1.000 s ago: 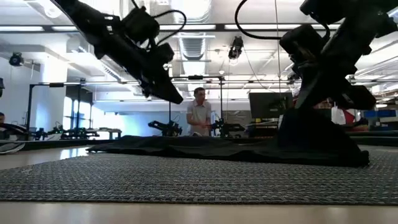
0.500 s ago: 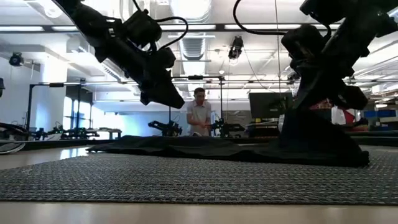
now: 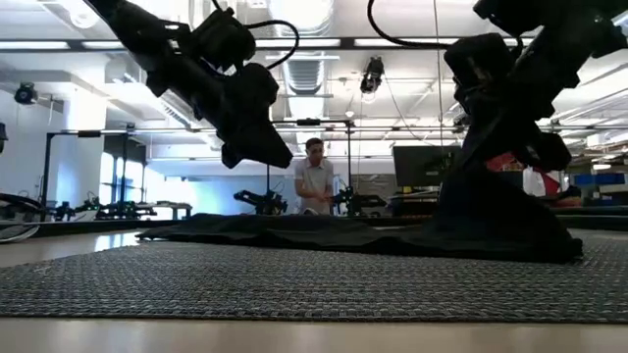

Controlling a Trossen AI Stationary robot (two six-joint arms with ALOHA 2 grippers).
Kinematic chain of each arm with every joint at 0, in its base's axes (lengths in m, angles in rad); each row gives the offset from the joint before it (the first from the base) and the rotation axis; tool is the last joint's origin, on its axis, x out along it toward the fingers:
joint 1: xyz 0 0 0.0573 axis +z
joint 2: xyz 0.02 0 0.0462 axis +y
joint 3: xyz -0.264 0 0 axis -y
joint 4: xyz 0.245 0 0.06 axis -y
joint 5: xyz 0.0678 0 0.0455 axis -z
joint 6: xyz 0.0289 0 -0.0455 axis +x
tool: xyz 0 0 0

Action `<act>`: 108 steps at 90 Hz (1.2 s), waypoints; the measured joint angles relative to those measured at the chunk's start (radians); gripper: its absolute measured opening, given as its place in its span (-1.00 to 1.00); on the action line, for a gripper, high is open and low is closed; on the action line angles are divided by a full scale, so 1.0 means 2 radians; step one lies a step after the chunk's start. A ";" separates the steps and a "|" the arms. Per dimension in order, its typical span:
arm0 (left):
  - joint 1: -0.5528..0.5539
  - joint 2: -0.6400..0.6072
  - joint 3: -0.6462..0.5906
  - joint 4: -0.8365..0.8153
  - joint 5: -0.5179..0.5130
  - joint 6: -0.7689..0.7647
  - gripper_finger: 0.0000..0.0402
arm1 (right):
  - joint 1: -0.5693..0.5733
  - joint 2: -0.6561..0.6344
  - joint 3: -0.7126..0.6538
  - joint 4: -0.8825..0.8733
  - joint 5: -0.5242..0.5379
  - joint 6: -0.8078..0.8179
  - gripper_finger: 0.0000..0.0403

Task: Set table place
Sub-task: Fold the black napkin

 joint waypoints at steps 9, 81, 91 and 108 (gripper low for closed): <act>-0.014 0.000 0.000 0.000 0.000 0.000 -0.58 | 0.000 -0.004 0.000 0.009 0.000 -0.005 -1.00; -0.036 0.000 -0.001 -0.009 -0.004 -0.003 -0.62 | 0.000 -0.099 0.000 0.037 0.053 -0.032 -1.00; -0.036 0.000 -0.001 -0.009 -0.004 -0.004 -0.62 | 0.000 -0.109 0.000 0.040 0.058 -0.035 -1.00; -0.036 0.000 -0.001 -0.009 -0.004 -0.004 -0.63 | 0.000 -0.124 0.000 0.043 0.065 -0.044 -1.00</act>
